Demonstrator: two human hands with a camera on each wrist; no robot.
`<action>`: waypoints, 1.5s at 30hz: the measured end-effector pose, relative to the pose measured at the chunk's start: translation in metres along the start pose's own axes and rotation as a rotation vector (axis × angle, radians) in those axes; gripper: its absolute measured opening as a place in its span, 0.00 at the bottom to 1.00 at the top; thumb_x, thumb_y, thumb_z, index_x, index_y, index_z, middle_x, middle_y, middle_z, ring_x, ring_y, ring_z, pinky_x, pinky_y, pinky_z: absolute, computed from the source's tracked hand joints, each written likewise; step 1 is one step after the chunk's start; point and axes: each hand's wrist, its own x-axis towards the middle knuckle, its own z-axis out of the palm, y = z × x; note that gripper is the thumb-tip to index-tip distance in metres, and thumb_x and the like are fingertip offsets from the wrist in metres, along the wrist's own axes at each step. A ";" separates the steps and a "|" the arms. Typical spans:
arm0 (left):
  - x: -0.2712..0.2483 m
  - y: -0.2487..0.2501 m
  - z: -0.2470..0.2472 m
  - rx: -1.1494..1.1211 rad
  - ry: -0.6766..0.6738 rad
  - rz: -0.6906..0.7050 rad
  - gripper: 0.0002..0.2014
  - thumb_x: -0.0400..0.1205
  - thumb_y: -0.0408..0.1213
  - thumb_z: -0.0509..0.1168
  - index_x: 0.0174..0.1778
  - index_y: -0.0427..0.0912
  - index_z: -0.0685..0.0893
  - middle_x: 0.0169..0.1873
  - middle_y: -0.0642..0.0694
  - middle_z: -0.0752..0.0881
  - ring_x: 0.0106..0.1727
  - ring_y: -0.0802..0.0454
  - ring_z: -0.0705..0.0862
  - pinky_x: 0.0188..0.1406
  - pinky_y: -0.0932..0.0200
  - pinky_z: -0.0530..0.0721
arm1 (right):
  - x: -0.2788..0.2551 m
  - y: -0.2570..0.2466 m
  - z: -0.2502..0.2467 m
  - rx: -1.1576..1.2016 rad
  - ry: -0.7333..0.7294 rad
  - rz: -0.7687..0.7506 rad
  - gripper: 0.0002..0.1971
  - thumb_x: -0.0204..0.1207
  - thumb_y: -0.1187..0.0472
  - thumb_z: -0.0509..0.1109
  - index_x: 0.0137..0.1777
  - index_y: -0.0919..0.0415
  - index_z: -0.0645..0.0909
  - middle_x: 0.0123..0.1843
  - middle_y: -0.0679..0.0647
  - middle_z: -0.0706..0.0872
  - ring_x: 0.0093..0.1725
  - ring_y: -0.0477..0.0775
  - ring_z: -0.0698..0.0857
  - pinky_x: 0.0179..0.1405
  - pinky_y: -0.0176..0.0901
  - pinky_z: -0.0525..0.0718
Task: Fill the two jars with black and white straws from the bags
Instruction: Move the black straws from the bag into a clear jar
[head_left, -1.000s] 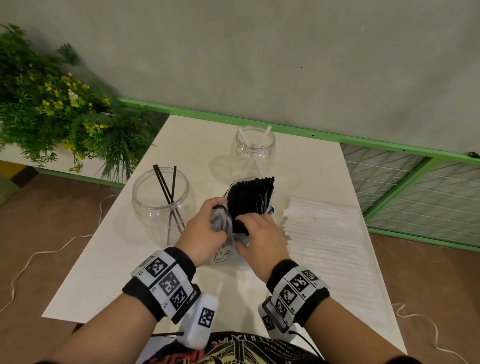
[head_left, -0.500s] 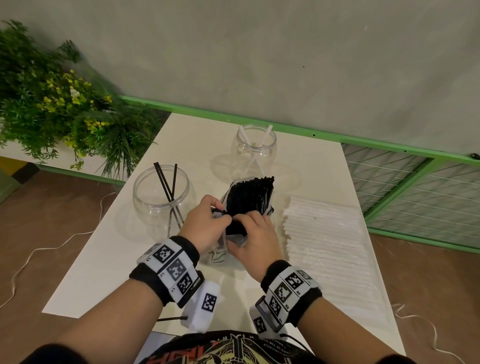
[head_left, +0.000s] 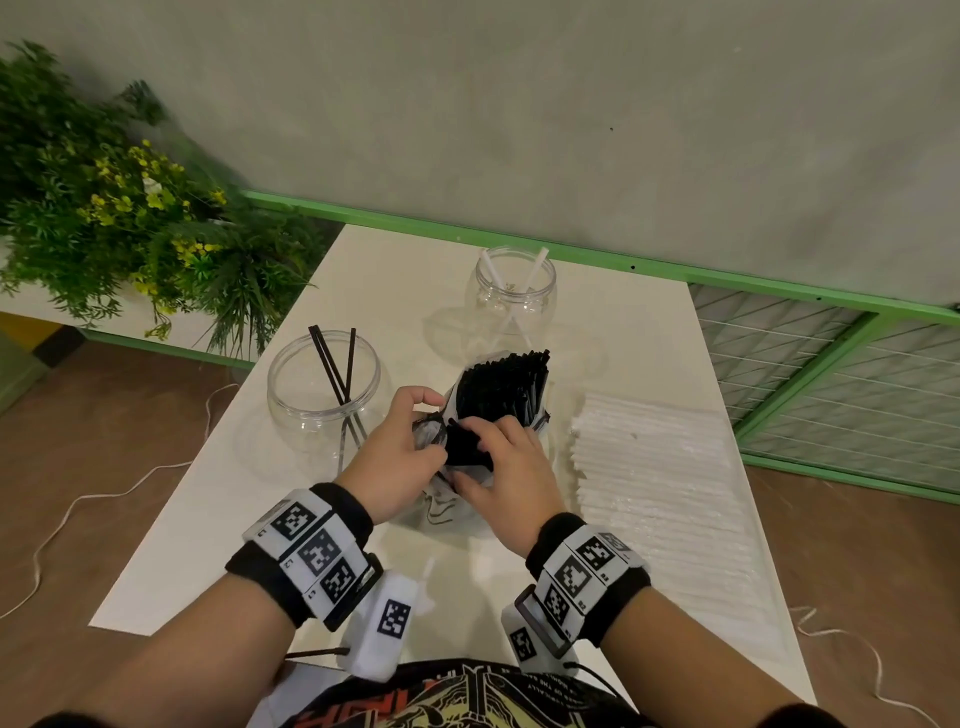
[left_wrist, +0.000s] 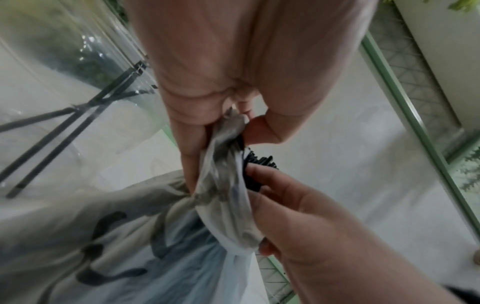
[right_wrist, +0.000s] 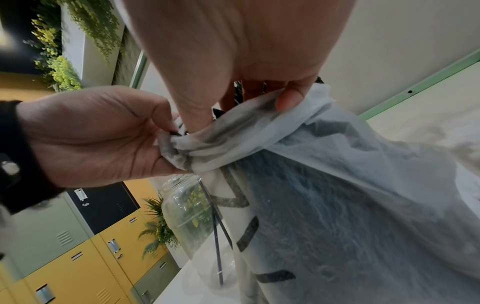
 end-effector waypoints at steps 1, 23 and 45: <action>0.000 0.000 -0.001 0.015 -0.009 0.007 0.23 0.76 0.25 0.60 0.60 0.57 0.70 0.52 0.43 0.84 0.47 0.44 0.86 0.51 0.47 0.85 | 0.002 0.000 -0.001 -0.008 -0.006 0.004 0.26 0.72 0.50 0.74 0.69 0.52 0.76 0.57 0.52 0.76 0.57 0.56 0.74 0.58 0.47 0.76; 0.019 0.009 -0.004 0.257 0.076 0.098 0.08 0.76 0.30 0.65 0.44 0.49 0.76 0.43 0.46 0.84 0.40 0.48 0.81 0.40 0.56 0.79 | 0.007 -0.003 0.001 -0.112 -0.034 -0.007 0.22 0.75 0.54 0.71 0.69 0.54 0.78 0.57 0.55 0.76 0.55 0.57 0.72 0.56 0.46 0.75; 0.008 -0.011 -0.013 -0.075 0.106 0.033 0.16 0.73 0.32 0.65 0.45 0.62 0.78 0.46 0.50 0.87 0.48 0.46 0.87 0.50 0.39 0.87 | 0.020 0.023 -0.044 -0.041 0.346 0.112 0.29 0.73 0.59 0.74 0.73 0.58 0.68 0.62 0.56 0.73 0.60 0.55 0.74 0.60 0.55 0.80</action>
